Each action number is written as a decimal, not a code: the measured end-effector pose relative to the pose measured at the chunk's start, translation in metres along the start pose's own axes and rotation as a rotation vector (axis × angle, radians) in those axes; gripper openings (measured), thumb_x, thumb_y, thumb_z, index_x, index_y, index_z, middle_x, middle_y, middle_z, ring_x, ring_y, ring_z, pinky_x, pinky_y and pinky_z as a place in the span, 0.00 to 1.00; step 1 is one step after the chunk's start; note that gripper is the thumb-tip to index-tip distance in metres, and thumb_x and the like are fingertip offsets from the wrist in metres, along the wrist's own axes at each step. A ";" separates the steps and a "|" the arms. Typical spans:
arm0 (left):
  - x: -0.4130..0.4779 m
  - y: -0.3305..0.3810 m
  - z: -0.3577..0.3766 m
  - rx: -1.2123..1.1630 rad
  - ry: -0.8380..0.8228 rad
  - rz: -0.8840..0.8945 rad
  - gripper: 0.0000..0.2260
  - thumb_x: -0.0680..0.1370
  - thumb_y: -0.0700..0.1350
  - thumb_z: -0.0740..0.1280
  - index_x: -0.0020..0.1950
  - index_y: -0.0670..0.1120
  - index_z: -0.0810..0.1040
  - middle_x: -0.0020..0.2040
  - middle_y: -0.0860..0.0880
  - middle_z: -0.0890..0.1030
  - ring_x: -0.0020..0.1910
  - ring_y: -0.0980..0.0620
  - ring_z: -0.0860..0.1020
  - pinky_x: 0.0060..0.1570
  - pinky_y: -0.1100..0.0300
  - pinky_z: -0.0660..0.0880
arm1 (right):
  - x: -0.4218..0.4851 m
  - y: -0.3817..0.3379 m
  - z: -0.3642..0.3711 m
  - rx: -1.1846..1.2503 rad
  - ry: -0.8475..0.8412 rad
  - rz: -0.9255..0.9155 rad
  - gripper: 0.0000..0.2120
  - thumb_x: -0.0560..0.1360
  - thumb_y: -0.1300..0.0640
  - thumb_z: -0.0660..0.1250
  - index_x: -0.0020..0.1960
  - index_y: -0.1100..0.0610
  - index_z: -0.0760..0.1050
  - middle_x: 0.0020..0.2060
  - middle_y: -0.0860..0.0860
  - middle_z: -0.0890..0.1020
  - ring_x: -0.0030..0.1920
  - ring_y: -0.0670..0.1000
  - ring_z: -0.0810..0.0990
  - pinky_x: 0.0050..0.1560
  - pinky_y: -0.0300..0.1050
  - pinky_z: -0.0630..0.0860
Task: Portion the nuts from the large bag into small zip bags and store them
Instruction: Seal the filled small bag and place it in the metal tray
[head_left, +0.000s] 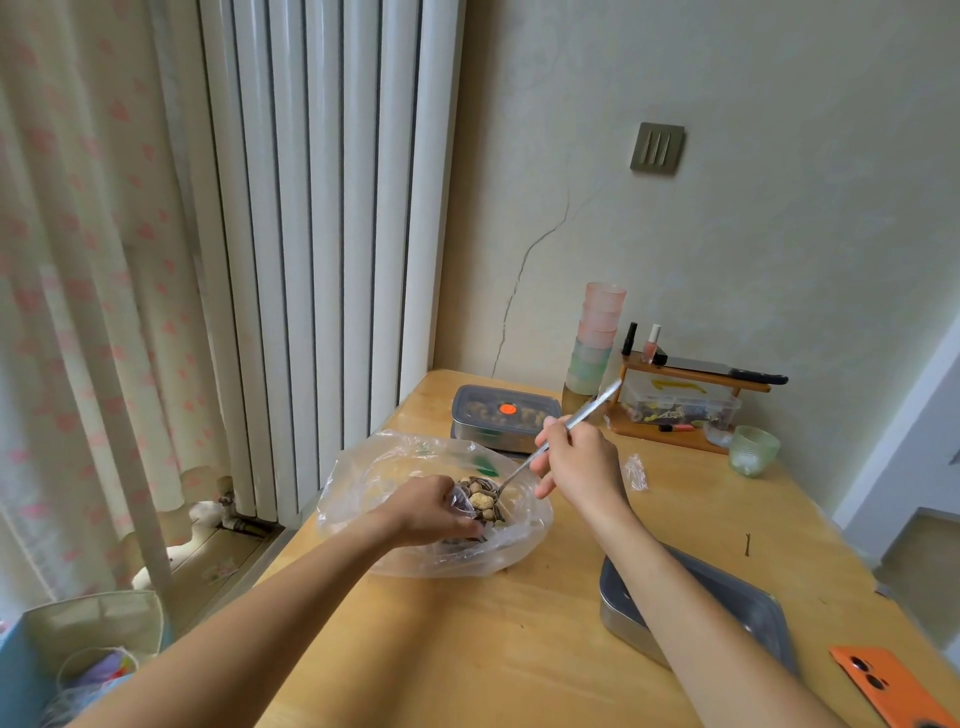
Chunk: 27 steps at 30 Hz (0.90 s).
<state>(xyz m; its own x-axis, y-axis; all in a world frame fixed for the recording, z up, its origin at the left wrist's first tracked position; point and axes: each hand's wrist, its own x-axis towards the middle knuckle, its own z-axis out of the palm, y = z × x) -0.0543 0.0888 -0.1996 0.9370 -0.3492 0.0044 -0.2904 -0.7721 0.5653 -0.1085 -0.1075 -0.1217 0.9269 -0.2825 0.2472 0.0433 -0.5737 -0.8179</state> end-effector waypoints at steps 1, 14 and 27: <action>0.001 0.001 0.001 -0.017 0.013 -0.008 0.16 0.72 0.58 0.77 0.44 0.49 0.75 0.42 0.51 0.79 0.42 0.50 0.75 0.33 0.59 0.66 | 0.000 -0.005 0.000 -0.038 0.003 -0.057 0.18 0.87 0.50 0.55 0.47 0.57 0.79 0.34 0.52 0.86 0.26 0.50 0.83 0.34 0.37 0.73; 0.001 0.003 0.017 -0.459 0.101 -0.115 0.20 0.69 0.60 0.77 0.47 0.46 0.77 0.40 0.50 0.82 0.39 0.50 0.80 0.42 0.53 0.78 | -0.006 -0.014 0.020 -0.432 0.040 -0.779 0.19 0.86 0.46 0.53 0.53 0.57 0.77 0.38 0.52 0.83 0.39 0.57 0.82 0.38 0.52 0.79; 0.004 0.006 0.022 -0.536 0.196 -0.081 0.17 0.73 0.54 0.78 0.49 0.48 0.73 0.43 0.50 0.79 0.41 0.51 0.77 0.41 0.56 0.75 | -0.011 -0.014 0.021 -0.445 0.163 -0.936 0.19 0.84 0.45 0.55 0.53 0.58 0.79 0.36 0.51 0.82 0.33 0.57 0.80 0.29 0.53 0.80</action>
<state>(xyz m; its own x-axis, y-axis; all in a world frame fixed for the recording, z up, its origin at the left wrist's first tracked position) -0.0560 0.0713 -0.2142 0.9855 -0.1557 0.0674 -0.1249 -0.3971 0.9092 -0.1116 -0.0801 -0.1235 0.5312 0.3389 0.7765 0.5451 -0.8384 -0.0070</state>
